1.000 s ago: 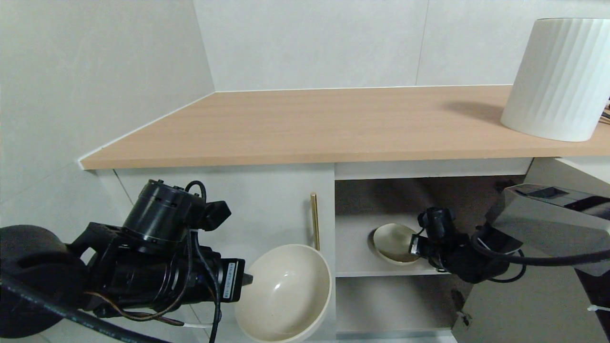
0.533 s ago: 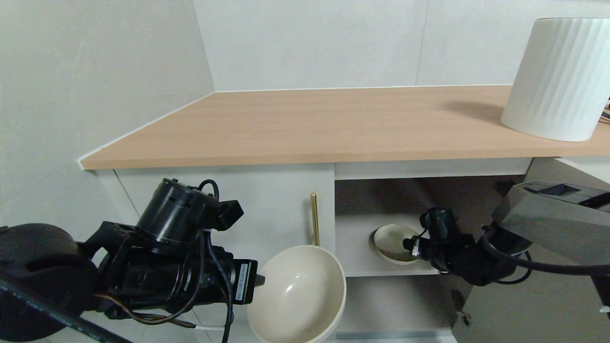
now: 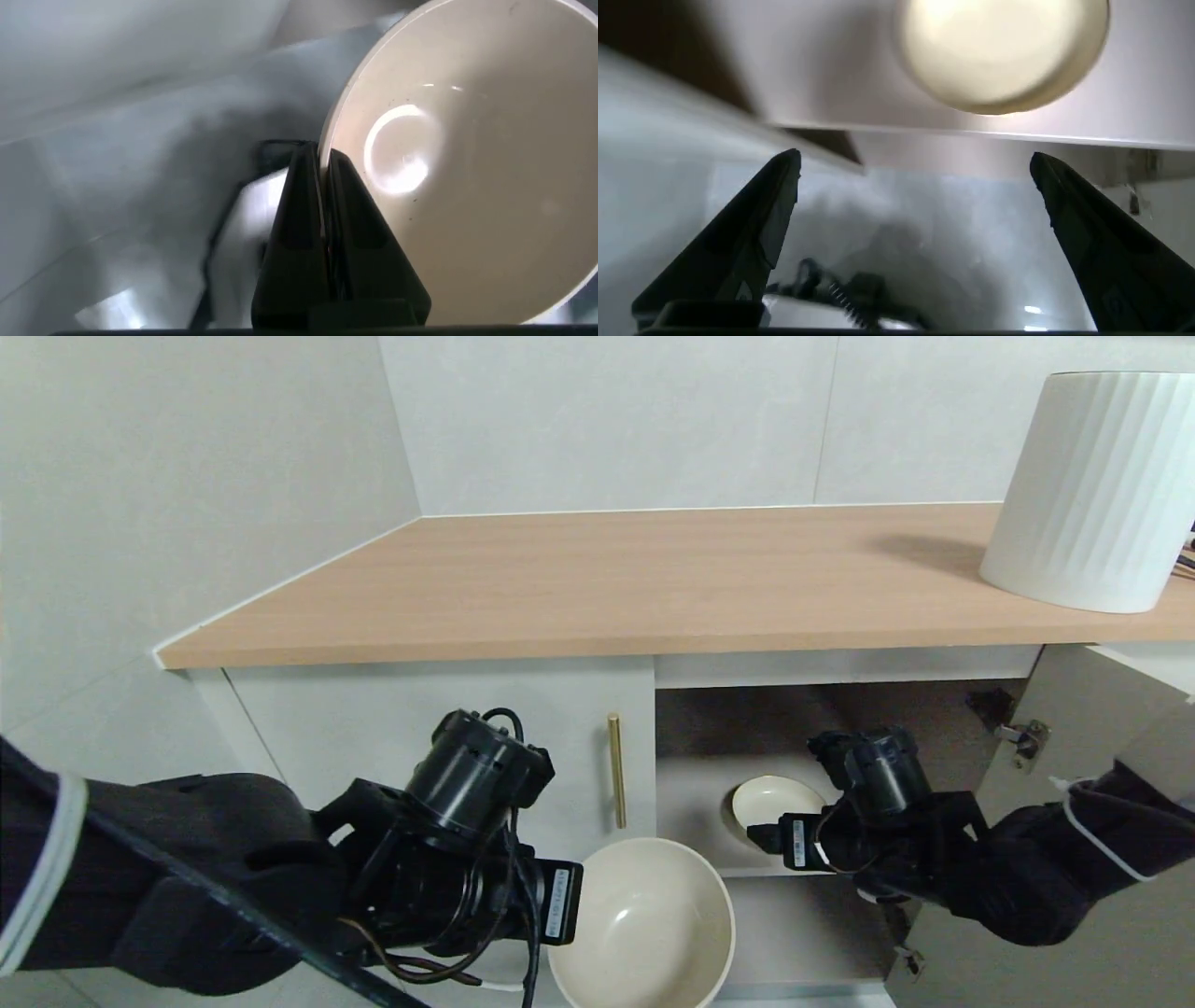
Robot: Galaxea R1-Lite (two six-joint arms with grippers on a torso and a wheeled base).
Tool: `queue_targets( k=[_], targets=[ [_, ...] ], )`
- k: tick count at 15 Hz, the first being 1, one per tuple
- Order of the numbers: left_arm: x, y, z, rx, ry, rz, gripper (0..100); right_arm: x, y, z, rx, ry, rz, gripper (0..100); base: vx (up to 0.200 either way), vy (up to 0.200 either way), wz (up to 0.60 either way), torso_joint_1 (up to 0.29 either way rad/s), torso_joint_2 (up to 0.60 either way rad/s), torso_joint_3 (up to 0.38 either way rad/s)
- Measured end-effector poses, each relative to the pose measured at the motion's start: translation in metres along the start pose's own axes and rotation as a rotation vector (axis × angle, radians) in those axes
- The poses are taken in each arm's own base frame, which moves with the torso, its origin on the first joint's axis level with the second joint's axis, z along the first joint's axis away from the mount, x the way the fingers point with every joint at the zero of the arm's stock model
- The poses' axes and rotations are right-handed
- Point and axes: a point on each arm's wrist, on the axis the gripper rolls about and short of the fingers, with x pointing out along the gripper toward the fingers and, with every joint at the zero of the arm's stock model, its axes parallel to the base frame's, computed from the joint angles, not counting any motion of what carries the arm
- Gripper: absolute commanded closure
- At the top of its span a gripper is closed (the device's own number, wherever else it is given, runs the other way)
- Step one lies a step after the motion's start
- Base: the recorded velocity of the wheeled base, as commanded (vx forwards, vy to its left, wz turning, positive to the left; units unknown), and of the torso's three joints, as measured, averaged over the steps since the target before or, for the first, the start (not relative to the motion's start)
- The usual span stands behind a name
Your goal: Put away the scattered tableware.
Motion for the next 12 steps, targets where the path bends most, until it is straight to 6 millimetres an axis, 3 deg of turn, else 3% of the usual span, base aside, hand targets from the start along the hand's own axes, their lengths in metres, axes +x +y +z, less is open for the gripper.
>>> queue_targets(
  k=[3,7,12],
  targets=[
    [0.024,-0.007,-0.011,0.037,0.037,0.096,100,-0.035,0.014,-0.006,-0.065,0.069,0.103,0,0.000,0.000,0.00,0.000,0.00,0.000],
    [0.035,-0.008,-0.016,0.050,0.071,0.111,100,-0.069,0.030,-0.016,-0.138,0.183,0.234,0,0.000,0.000,0.00,0.000,0.00,0.000],
    [0.035,-0.011,-0.019,0.065,0.078,0.107,100,-0.072,0.047,-0.027,-0.190,0.220,0.271,0,0.000,0.000,0.00,0.000,0.00,0.000]
  ],
)
